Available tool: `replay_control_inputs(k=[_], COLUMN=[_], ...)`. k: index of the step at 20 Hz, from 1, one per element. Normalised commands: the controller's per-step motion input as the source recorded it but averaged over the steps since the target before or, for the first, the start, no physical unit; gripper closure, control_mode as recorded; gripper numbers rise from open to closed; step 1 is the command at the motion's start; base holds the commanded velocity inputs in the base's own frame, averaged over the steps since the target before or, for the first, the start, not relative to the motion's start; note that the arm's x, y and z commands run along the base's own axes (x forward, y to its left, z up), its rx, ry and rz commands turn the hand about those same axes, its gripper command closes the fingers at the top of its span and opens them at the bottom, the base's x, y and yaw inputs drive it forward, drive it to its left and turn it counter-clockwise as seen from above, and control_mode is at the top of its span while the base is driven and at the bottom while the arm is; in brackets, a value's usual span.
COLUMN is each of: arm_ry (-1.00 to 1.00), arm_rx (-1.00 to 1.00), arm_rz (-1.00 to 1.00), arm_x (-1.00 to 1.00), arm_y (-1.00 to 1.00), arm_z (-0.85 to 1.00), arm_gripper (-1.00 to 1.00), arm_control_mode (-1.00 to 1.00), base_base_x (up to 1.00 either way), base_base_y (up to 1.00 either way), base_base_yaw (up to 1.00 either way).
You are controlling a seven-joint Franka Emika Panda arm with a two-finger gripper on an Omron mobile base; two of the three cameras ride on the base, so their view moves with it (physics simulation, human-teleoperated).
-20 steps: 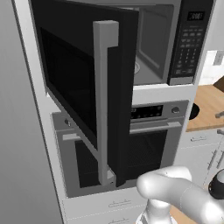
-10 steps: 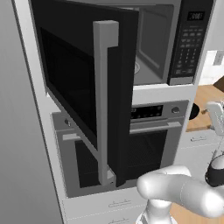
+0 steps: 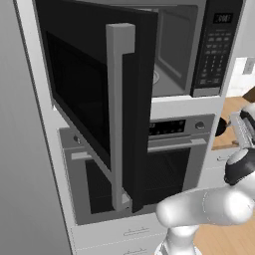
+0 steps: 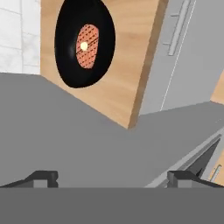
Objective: Open the microwave, place the bowl with waffle inside the microwave, then close the microwave door and turn it on.
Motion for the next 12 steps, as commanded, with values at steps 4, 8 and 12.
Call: replay_control_inputs(k=[4, 8, 12], arm_ry=[0.11, 0.11, 0.10], arm_rx=[0.42, 0.23, 0.05], arm_rz=[0.00, -0.03, -0.05], arm_x=[0.20, 0.63, 0.39], arm_y=[-0.86, -0.31, -0.06], arm_z=[-0.07, -0.21, -0.32], arm_gripper=[-1.00, -1.00, -1.00], arm_control_mode=[-1.00, -1.00, -1.00], base_base_x=[0.00, 0.00, 0.00], base_base_y=[0.00, 0.00, 0.00], base_base_yaw=[0.00, 0.00, 0.00])
